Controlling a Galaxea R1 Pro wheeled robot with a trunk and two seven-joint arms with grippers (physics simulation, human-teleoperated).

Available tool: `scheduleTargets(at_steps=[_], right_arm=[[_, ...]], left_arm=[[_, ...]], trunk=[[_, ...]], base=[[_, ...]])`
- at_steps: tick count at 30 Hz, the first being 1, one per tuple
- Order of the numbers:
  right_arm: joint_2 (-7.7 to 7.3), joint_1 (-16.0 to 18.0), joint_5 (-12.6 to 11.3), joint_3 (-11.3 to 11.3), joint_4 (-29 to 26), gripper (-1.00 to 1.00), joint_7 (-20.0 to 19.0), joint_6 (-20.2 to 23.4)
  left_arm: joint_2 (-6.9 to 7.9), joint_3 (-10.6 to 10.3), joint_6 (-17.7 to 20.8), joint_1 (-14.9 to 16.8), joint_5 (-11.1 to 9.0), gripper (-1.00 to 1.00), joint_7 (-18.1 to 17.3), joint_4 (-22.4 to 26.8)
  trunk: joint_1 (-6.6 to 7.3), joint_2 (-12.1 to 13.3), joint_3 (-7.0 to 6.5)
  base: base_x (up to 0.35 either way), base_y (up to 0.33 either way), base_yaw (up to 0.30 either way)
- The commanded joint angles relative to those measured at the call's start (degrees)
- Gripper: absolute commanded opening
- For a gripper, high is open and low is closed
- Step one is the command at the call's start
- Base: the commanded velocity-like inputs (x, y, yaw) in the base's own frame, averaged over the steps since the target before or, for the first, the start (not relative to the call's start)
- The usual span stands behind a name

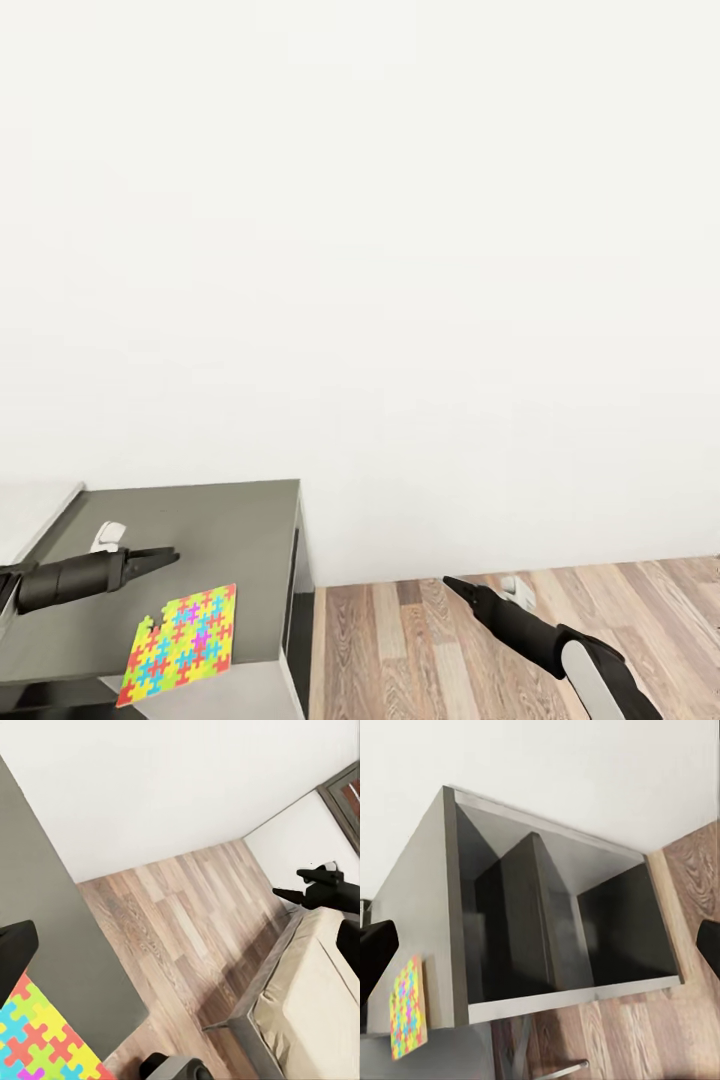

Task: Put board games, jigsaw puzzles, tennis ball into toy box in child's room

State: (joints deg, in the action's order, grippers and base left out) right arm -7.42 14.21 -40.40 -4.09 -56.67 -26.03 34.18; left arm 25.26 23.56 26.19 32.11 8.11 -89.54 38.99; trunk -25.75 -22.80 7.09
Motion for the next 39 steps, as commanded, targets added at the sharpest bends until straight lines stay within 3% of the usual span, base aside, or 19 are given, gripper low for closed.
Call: scheduleTargets(at_steps=[1, 11, 15, 16, 18, 21, 23, 26, 29, 35, 39], right_arm=[[0.02, 0.05, -0.23, -0.08, -0.02, 1.0, -0.06, 0.45], [0.05, 0.1, -0.13, -0.04, 0.03, 1.0, 0.01, 0.57], [1.09, 0.05, -0.1, 0.05, 0.38, 1.0, 0.34, 0.85], [2.62, 0.04, 0.01, 1.91, 1.71, 1.0, 0.31, 0.95], [3.89, 0.03, 0.01, 5.8, 3.15, 1.0, 0.18, 0.97], [4.54, 0.03, -0.21, 11.1, 5.0, 1.0, 0.01, 0.67], [4.73, 0.03, -0.29, 13.26, 5.85, 1.0, -0.03, 0.41], [5.0, -0.01, -0.34, 15.03, 6.48, 1.0, 0.0, 0.24], [6.38, -0.04, -0.26, 16.27, 7.15, 1.0, 0.01, 0.2], [8.28, 0.02, -0.03, 17.0, 13.11, 1.0, 0.11, 0.27], [12.63, 0.32, 0.39, 17.87, 16.43, 1.0, 0.48, 0.22]], left_arm=[[-0.04, 0.26, 0.61, 0.06, 0.58, 1.0, -0.46, 0.06], [-0.04, 0.26, 0.56, 0.06, 0.56, 1.0, -0.46, 0.08], [-0.04, 0.26, 0.64, 0.06, 0.52, 1.0, -0.46, 0.1], [-0.04, 0.26, 0.77, 0.06, 0.51, 1.0, -0.46, 0.24], [-0.04, 0.28, 0.86, 0.06, 0.51, 1.0, -0.46, 1.21], [-0.04, 0.16, 1.03, 0.06, 0.51, 1.0, -0.46, 2.92], [-0.04, 0.12, 1.27, 0.06, 0.51, 1.0, -0.46, 3.5], [-0.04, 0.1, 1.69, 0.06, 0.51, 1.0, -0.46, 3.92], [-0.04, 0.2, 1.95, 0.06, 0.51, 1.0, -0.46, 4.2], [-0.11, 0.28, 2.41, 0.06, 0.51, 1.0, -0.46, 4.32], [-0.32, 0.21, 4.05, 0.06, 0.48, 1.0, -0.46, 4.92]], trunk=[[-0.03, -0.12, 0.05], [-0.03, -0.12, -0.14], [-0.03, -0.12, -0.15], [-0.03, -0.12, -0.15], [-0.03, -0.12, -0.15], [-0.03, -0.12, -0.15], [-0.03, -0.12, -0.15], [-0.03, -0.12, -0.15], [-0.03, -0.12, -0.15], [-0.03, -0.12, -0.15], [-0.03, -0.12, -0.15]], base=[[-0.059, 0.096, -0.158], [-0.054, 0.104, -0.044], [-0.005, 0.01, -0.003], [-0.001, 0.001, 0.0], [0.0, 0.0, 0.0], [0.0, 0.0, 0.0], [0.0, 0.0, 0.0], [0.0, 0.0, 0.0], [0.0, 0.0, 0.0], [0.0, 0.0, 0.0], [0.0, 0.0, 0.0]])
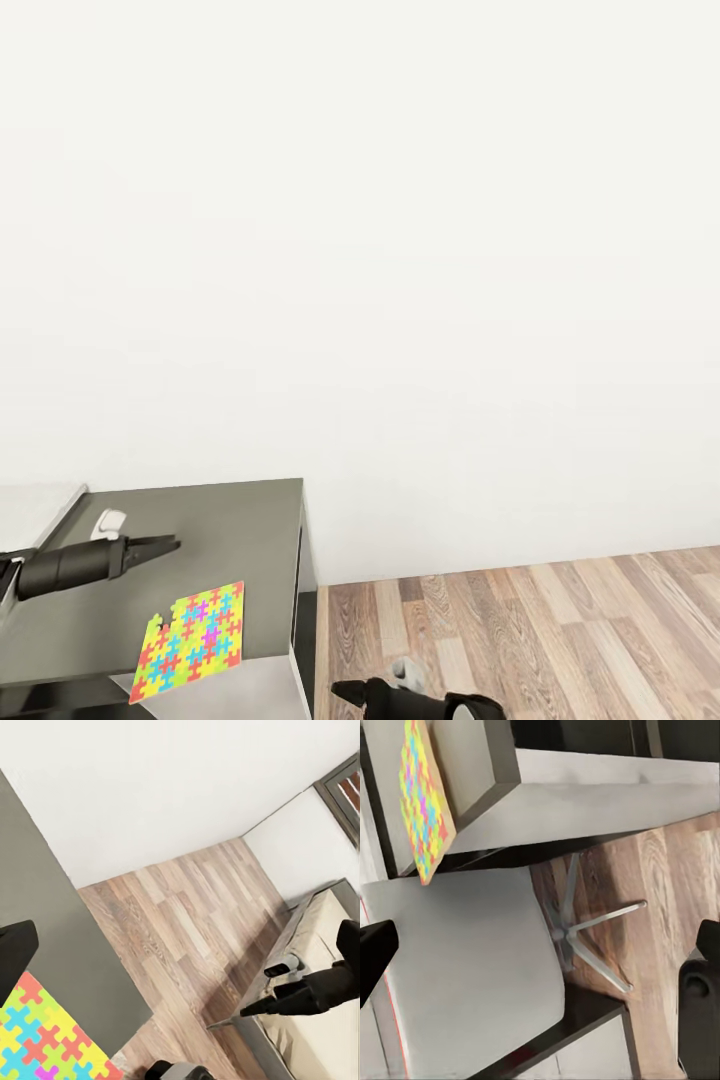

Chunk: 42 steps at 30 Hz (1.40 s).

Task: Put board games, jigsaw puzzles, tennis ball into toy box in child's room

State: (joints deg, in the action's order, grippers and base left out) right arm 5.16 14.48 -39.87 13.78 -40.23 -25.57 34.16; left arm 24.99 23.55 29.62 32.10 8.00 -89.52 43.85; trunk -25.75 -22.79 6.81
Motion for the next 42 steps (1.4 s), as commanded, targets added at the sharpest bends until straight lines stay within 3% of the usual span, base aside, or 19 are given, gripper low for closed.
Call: scheduleTargets(at_steps=[1, 3, 6, 10, 13, 17, 28, 42], right_arm=[[0.71, 0.1, 0.0, 0.09, 0.2, 1.0, 0.12, 0.25], [2.5, 0.4, 1.12, 0.37, 0.64, 1.0, 0.31, 0.35], [4.81, 0.85, 5.24, 1.11, 0.96, 1.0, 0.45, 0.41], [4.84, 1.02, 9.59, 1.6, 1.02, 1.0, 0.44, 0.14], [4.84, 1.06, 10.86, 1.72, 0.86, 1.0, 0.43, 0.07], [4.84, 1.07, 11.6, 1.77, 0.76, 1.0, 0.49, -0.76], [4.84, 0.99, 11.69, 1.95, 0.42, 1.0, 0.59, -8.36], [4.84, 1.07, 10.81, 1.78, 0.51, 1.0, 0.61, -9.97]], left_arm=[[-0.2, 0.21, 0.82, 0.07, 0.58, 1.0, -0.48, 0.38], [-1.02, 0.21, 1.44, 0.07, 0.58, 1.0, -0.48, 1.84], [-2.8, 0.14, 3.1, -0.02, 0.61, 1.0, -0.48, 5.02], [-3.97, 0.01, 4.93, -0.32, 0.61, 1.0, -0.48, 8.06], [-4.36, -0.1, 5.75, -0.41, 0.63, 1.0, -0.48, 8.94], [-4.5, -0.06, 6.07, -0.45, 0.69, 1.0, -0.48, 9.31], [-5.18, -0.2, 6.15, -0.46, 0.7, 1.0, -0.48, 9.65], [-5.39, -0.26, 6.15, -0.46, 0.7, 1.0, -0.48, 9.68]], trunk=[[-0.04, -0.13, 0.12], [-0.04, -0.13, 0.12], [-0.04, -0.13, 0.12], [-0.04, -0.13, 0.12], [-0.04, -0.13, 0.12], [-0.04, -0.13, 0.12], [-0.04, -0.13, 0.12], [-0.04, -0.13, 0.9]], base=[[0.0, 0.0, 0.0], [0.0, 0.0, 0.0], [0.0, 0.0, 0.0], [0.0, 0.0, 0.0], [0.0, 0.0, 0.0], [0.0, 0.016, 0.0], [0.0, 0.027, 0.0], [0.0, 0.0, 0.063]])
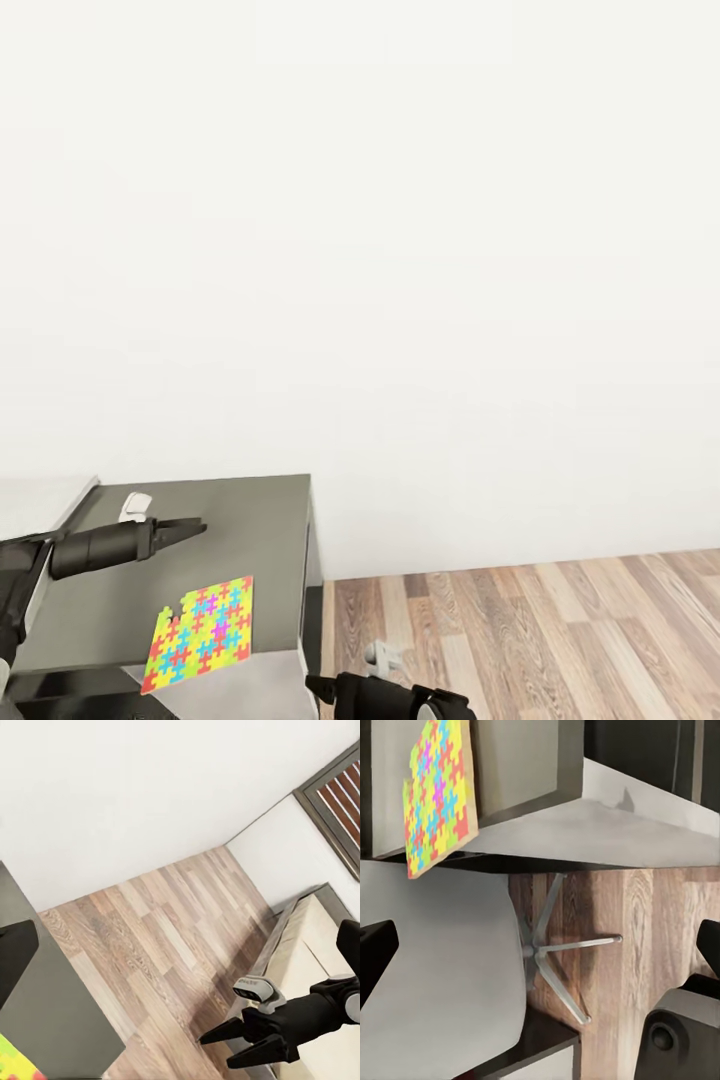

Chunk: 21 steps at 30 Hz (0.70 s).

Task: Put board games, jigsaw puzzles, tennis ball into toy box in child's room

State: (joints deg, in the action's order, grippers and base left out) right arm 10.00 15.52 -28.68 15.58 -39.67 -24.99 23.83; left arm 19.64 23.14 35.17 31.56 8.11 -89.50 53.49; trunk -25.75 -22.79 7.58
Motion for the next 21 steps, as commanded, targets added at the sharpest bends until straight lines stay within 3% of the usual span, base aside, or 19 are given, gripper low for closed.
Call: scheduleTargets(at_steps=[1, 7, 15, 21], right_arm=[[0.0, 0.03, -0.38, -0.02, -0.06, 1.0, 0.03, -0.09], [0.0, 0.04, -0.4, -0.04, -0.06, 1.0, 0.05, -3.29], [0.0, 0.04, -0.23, -0.02, -0.06, 1.0, 0.08, -4.01], [0.0, 0.04, -0.31, 0.02, -0.36, 1.0, 3.0, -6.77]], left_arm=[[-0.04, 0.15, 0.6, 0.08, 0.59, 1.0, -0.5, 0.04], [-0.04, 0.15, 0.65, 0.08, 0.53, 1.0, -0.5, 0.22], [-0.04, 0.15, 1.98, 0.02, 0.54, 1.0, -0.5, 0.38], [-0.04, 0.1, 3.15, 0.02, 0.58, 1.0, -0.5, 0.39]], trunk=[[-0.03, -0.13, 0.19], [-0.03, -0.13, 0.31], [-0.03, -0.13, 0.33], [-0.03, -0.13, 0.33]], base=[[0.0, 0.0, 0.074], [0.0, 0.0, 0.027], [0.0, 0.0, 0.002], [0.0, 0.0, 0.0]])
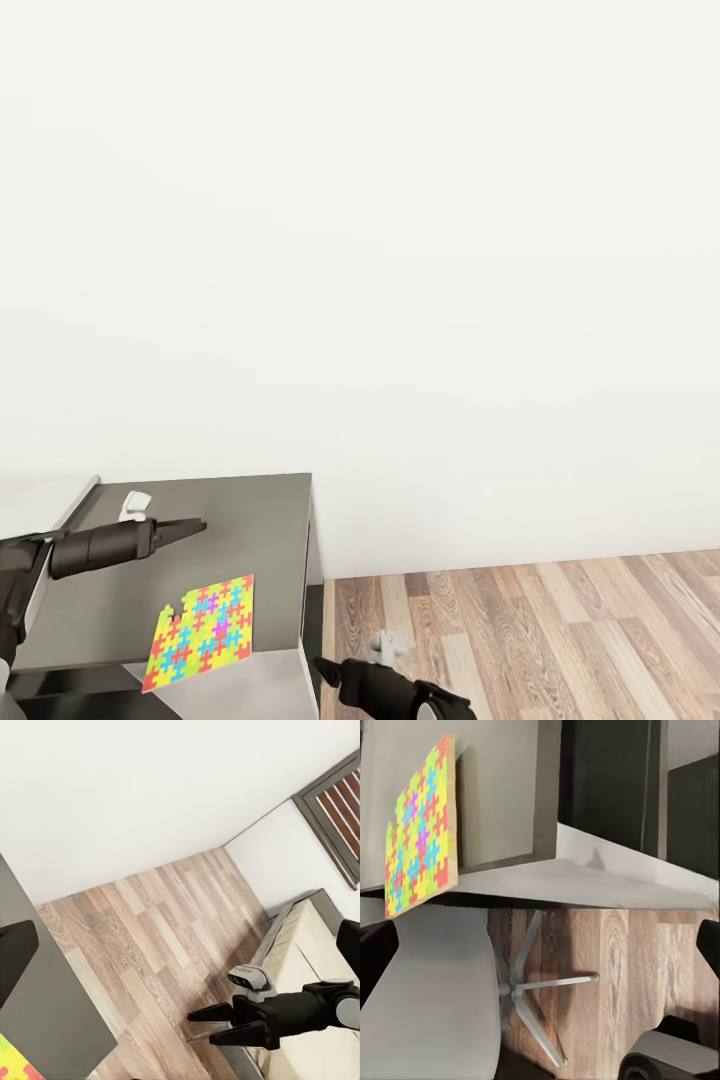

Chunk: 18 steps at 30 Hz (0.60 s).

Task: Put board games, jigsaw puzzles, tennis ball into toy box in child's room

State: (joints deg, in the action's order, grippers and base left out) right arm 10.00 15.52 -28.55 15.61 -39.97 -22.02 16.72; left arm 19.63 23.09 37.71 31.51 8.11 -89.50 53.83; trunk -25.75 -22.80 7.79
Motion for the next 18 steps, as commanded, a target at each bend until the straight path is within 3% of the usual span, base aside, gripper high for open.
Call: scheduleTargets(at_steps=[1, 5, 11, 18], right_arm=[[0.0, 0.04, -0.45, 0.0, -0.08, 1.0, 0.61, -0.01], [0.0, 0.04, -0.92, -0.17, 0.15, 1.0, 3.39, -0.73], [0.0, 0.04, -8.58, -0.1, 0.56, 1.0, 4.1, -0.08], [0.0, 0.04, -11.27, -0.04, 0.34, 1.0, 4.02, 2.77]], left_arm=[[-0.03, 0.16, 0.64, 0.07, 0.59, 1.0, -0.5, 0.05], [-0.03, 0.19, 0.79, 0.06, 0.59, 1.0, -0.5, 0.05], [0.02, 0.2, 2.57, 0.08, 0.6, 1.0, -0.5, 0.32], [-0.18, 0.15, 4.85, 0.05, 0.54, 1.0, -0.5, 1.83]], trunk=[[-0.03, -0.12, 0.12], [-0.91, -1.73, 0.84], [-2.23, -4.13, 1.92], [-3.77, -6.94, 3.17]], base=[[0.0, 0.0, 0.0], [0.0, 0.0, 0.0], [0.0, 0.0, 0.0], [0.0, 0.0, 0.0]])
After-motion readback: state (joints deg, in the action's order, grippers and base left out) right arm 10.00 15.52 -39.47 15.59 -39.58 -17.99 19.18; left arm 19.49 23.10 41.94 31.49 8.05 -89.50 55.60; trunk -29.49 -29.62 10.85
